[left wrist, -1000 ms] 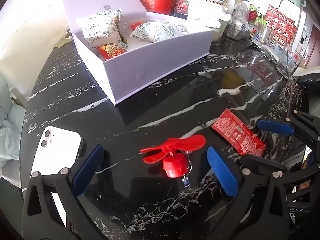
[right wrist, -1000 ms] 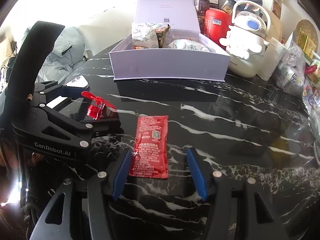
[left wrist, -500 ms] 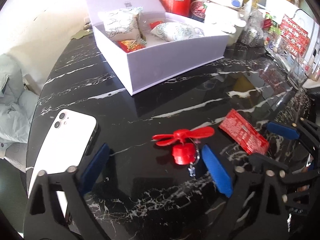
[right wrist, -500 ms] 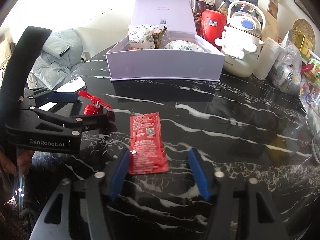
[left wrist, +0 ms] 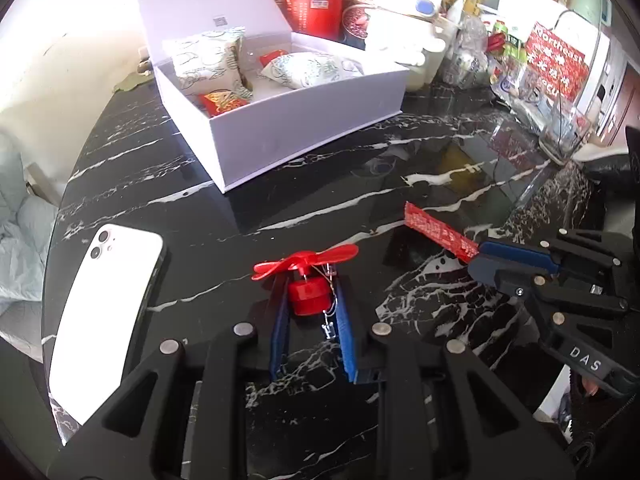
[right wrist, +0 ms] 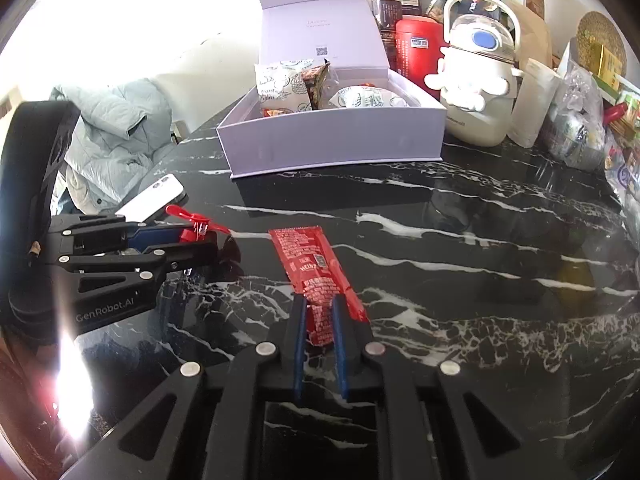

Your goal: Organize objects

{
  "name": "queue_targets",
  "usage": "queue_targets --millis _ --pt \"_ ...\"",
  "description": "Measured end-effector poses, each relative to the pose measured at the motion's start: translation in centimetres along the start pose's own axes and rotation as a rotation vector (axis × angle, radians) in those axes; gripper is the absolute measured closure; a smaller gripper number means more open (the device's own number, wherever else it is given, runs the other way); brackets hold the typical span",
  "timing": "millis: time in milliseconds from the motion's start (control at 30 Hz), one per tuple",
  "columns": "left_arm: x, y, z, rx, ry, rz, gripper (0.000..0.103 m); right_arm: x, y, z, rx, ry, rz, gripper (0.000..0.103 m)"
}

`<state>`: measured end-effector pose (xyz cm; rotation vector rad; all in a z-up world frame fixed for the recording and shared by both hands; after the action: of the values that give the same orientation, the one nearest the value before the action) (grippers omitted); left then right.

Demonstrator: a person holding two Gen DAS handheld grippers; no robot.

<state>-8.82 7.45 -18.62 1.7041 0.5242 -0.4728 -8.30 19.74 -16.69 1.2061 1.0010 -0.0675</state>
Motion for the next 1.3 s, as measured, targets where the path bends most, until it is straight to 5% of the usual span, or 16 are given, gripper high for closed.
queue_targets --millis 500,533,600,633,667,767,900,1000,1033,1300 --pt "-0.4 1.0 0.4 0.028 0.010 -0.008 0.082 -0.5 0.2 0.6 0.009 0.041 0.005 0.093" --pt "-0.3 1.0 0.4 0.027 0.009 -0.006 0.082 -0.5 0.1 0.5 0.031 0.059 0.013 0.091" --pt "-0.3 1.0 0.4 0.022 0.001 -0.006 0.082 -0.6 -0.2 0.1 0.079 0.105 0.028 0.068" --pt "-0.3 1.0 0.4 0.019 -0.003 -0.007 0.082 -0.7 -0.3 0.0 0.090 0.122 0.023 0.049" --pt "-0.2 0.9 0.4 0.020 -0.003 -0.007 0.082 -0.9 -0.3 -0.1 0.083 0.128 0.016 0.043" --pt "-0.1 0.8 0.2 0.045 0.010 0.005 0.082 -1.3 -0.9 0.3 0.014 0.133 0.013 0.043" --pt "0.0 0.6 0.2 0.028 -0.005 0.006 0.082 -0.8 -2.6 0.1 0.027 0.139 0.073 0.043" --pt "0.1 0.6 0.3 0.029 -0.007 0.009 0.082 -0.7 -2.6 -0.1 0.028 0.129 0.073 0.057" --pt "0.1 0.5 0.3 0.035 -0.003 0.013 0.082 -0.7 -2.6 -0.2 0.026 0.117 0.076 0.075" --pt "-1.0 1.1 -0.3 0.082 -0.007 0.001 0.082 -1.8 -1.9 0.0 -0.069 0.032 0.069 0.094"
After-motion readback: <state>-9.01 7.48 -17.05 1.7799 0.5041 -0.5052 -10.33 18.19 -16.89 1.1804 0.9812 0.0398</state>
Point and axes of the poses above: each gripper's, at about its wrist camera, not at the fingertips, and y roughly against the way its jaws point, z to its left, x to its underside, the point moved 10 cm from there along -y, roughly the way its jaws point, and after that the axes turned 11 degrees about y, right-handed, at the moved point
